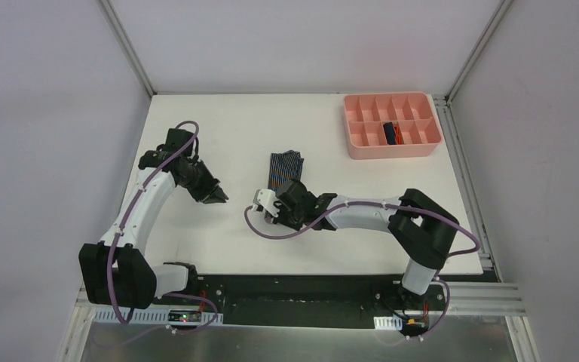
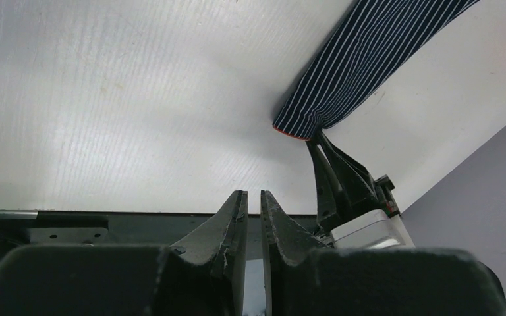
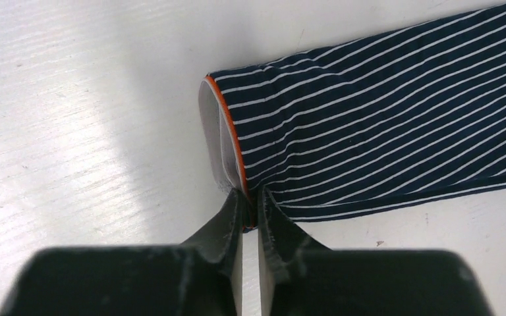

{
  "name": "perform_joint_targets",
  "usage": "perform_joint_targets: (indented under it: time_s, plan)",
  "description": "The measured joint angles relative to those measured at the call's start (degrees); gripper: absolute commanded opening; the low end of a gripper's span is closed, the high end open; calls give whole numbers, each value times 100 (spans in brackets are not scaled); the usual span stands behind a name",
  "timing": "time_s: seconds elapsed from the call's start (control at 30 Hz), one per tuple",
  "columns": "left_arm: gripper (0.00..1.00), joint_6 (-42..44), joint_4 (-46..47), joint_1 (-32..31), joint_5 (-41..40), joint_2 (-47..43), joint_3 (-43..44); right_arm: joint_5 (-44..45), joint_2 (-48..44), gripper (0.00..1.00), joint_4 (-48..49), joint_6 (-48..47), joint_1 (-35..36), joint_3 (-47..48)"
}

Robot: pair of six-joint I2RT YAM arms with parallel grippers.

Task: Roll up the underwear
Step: Roll the underwear to the center of the board.

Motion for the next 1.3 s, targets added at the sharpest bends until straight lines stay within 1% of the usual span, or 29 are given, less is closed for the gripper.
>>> perform_joint_targets:
  time_s: [0.03, 0.2, 0.3, 0.33, 0.37, 0.47, 0.53, 0.7, 0.77, 0.87, 1.0, 1.17, 1.3]
  plan:
    - [14, 0, 9, 17, 13, 2, -28, -33, -2, 0, 11, 33, -24, 0]
    - [14, 0, 50, 17, 22, 2, -175, -313, -33, 0, 0, 229, -144, 0]
    - [15, 0, 129, 20, 131, 2, -332, -577, -59, 0, -164, 361, -197, 42]
    - [18, 0, 151, 17, 175, 2, -393, -699, -70, 0, -264, 422, -205, 68]
    - [26, 0, 181, 20, 251, 2, -468, -831, -83, 0, -369, 490, -210, 92]
    - [44, -7, 350, 17, 492, -2, -728, -1263, -116, 0, -726, 710, -269, 181]
    - [52, -28, 503, 17, 691, -13, -984, -1550, -118, 0, -975, 866, -321, 262]
    - [66, -46, 772, -33, 1119, -144, -1561, -2433, -118, 0, -1480, 1285, -669, 503]
    - [68, -70, 874, -203, 1250, -170, -1735, -2739, -118, 0, -1639, 1443, -844, 608]
    - [69, -205, 1126, -686, 1399, -151, -1897, -3093, -114, 0, -1770, 1635, -1049, 730]
    - [71, -660, 1847, -1235, 1589, 179, -2177, -3416, -28, 0, -1849, 1821, -1209, 826]
    - [70, -1298, 2745, -1357, 1655, 638, -2500, -3587, 140, 0, -1908, 1993, -1226, 833]
    - [68, -1768, 3331, -1419, 1639, 728, -2653, -3604, 214, 0, -1915, 2122, -1226, 833]
